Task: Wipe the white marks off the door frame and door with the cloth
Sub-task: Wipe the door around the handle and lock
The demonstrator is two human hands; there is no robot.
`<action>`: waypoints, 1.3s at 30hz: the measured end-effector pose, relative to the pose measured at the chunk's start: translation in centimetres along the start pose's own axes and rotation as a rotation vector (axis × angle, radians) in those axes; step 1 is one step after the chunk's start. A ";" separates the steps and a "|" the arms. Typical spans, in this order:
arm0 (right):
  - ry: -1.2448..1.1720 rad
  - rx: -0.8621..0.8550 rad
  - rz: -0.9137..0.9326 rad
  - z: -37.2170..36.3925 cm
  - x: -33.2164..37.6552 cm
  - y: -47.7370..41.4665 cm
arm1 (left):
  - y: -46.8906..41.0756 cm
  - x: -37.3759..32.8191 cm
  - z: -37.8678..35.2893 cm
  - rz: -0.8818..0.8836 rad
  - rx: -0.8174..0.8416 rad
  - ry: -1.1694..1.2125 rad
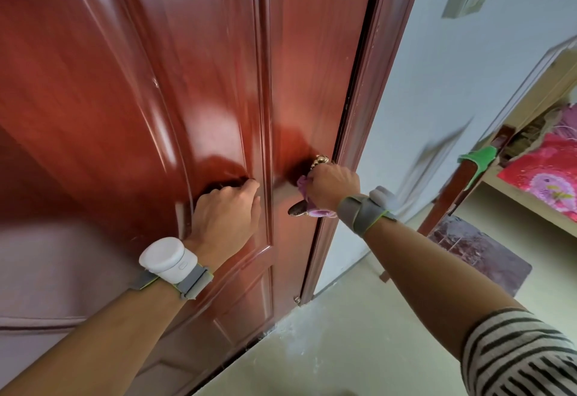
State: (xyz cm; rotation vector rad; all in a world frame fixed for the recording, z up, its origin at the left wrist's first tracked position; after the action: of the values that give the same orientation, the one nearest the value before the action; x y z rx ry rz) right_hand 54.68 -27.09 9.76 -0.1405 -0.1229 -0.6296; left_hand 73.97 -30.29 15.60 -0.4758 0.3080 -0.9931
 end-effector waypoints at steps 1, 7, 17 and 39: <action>-0.044 -0.034 -0.022 0.5 -0.6 0.2 | 0.0 -0.1 0.0 -0.004 -0.001 0.000; -0.375 -0.258 -0.310 3.1 -6.9 1.5 | 0.1 0.0 0.0 -0.002 -0.013 0.009; -0.265 0.078 -0.261 -0.9 -4.8 -0.7 | 0.1 -0.2 0.3 -0.017 -0.029 -0.007; -1.406 0.262 -0.646 -9.6 -7.2 1.6 | -0.1 -0.2 -0.3 0.016 -0.018 -0.013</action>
State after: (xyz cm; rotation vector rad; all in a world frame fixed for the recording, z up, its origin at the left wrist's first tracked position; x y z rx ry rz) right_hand 50.54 -23.22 -0.94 -0.2734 -1.6530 -1.0495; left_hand 73.70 -30.27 15.36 -0.4948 0.3086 -0.9718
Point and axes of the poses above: each hand's wrist, its own y-axis away from the middle knuckle, its own z-axis out of the back of the hand, x = y × z, the point moved 10 cm from there along -y, towards the middle knuckle
